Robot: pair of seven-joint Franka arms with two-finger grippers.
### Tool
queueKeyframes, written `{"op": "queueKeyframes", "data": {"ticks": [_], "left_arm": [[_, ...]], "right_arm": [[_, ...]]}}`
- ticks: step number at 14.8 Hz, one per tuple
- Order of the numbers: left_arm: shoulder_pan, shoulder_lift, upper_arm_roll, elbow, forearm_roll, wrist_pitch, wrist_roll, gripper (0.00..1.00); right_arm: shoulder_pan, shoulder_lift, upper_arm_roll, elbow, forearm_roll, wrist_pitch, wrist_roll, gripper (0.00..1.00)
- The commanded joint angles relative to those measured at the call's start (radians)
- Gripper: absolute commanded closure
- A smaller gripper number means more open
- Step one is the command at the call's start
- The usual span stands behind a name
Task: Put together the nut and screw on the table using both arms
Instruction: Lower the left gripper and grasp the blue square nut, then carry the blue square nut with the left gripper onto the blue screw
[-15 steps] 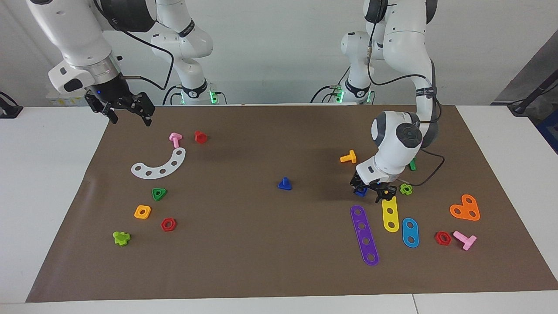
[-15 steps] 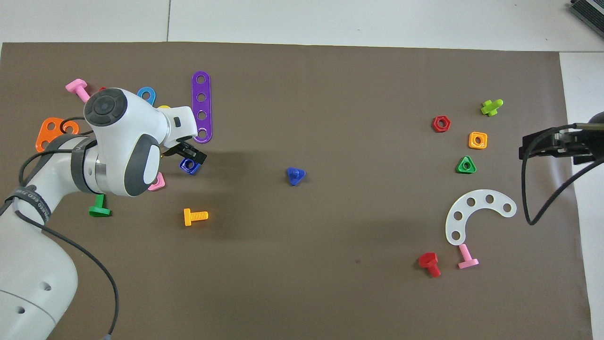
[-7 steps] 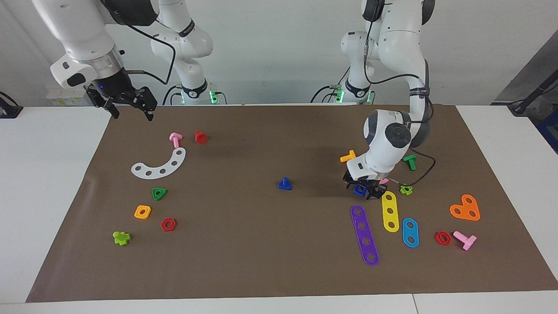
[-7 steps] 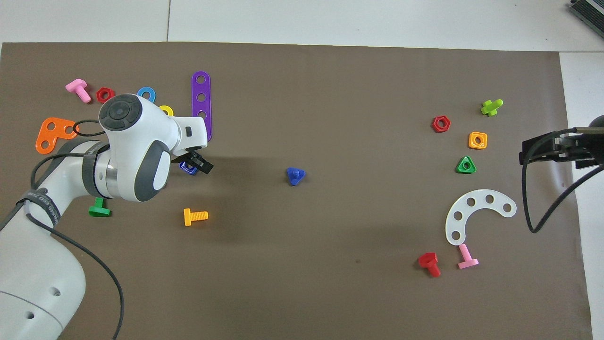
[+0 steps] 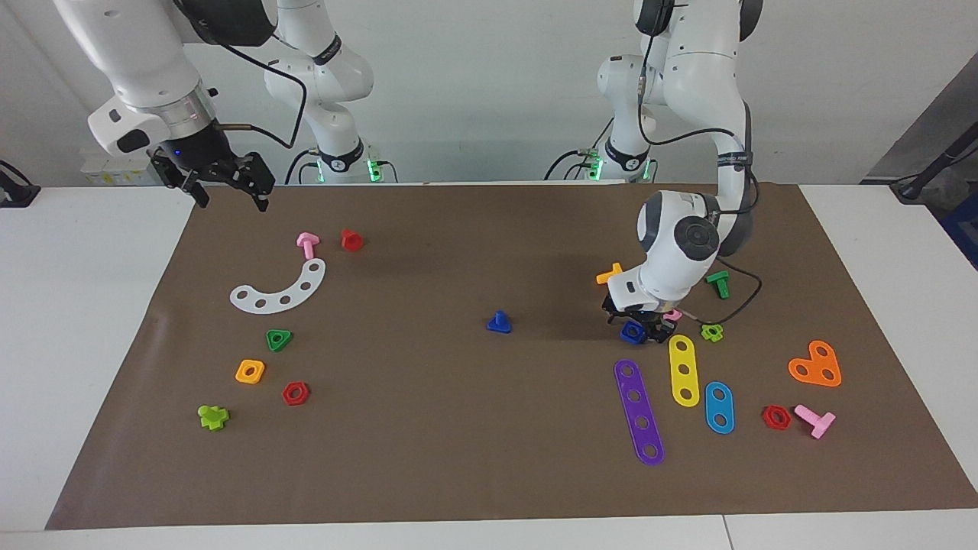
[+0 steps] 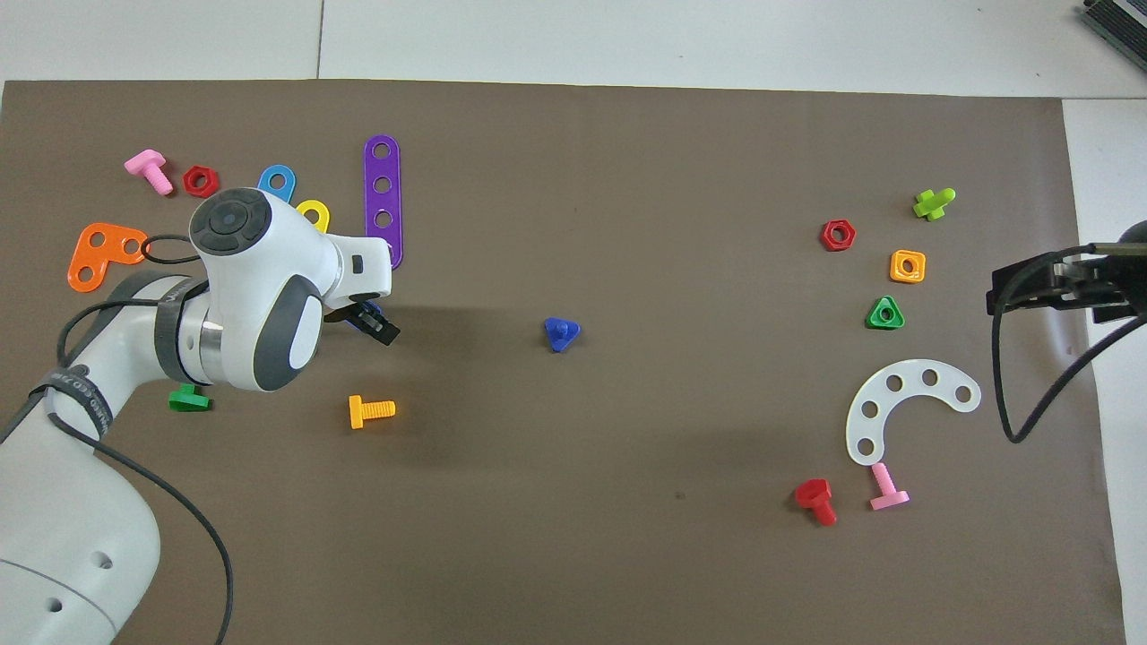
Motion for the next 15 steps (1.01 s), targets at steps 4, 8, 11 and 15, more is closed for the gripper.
{"op": "queueKeyframes", "data": {"ticks": [4, 8, 11, 15], "left_arm": [[-0.014, -0.045, 0.015, -0.046, -0.02, -0.011, 0.033, 0.27], [-0.014, -0.051, 0.017, -0.063, -0.02, -0.008, 0.039, 0.31], [-0.013, -0.051, 0.017, -0.063, -0.02, -0.009, 0.065, 0.38], [-0.014, -0.051, 0.017, -0.062, -0.02, -0.008, 0.065, 0.48]], "right_arm": [[-0.003, -0.015, 0.002, -0.012, 0.006, -0.008, -0.022, 0.0], [-0.005, -0.015, 0.002, -0.012, 0.006, -0.008, -0.022, 0.0], [-0.003, -0.015, 0.002, -0.012, 0.006, -0.008, -0.022, 0.0], [-0.003, -0.015, 0.002, -0.012, 0.006, -0.008, -0.022, 0.0]]}}
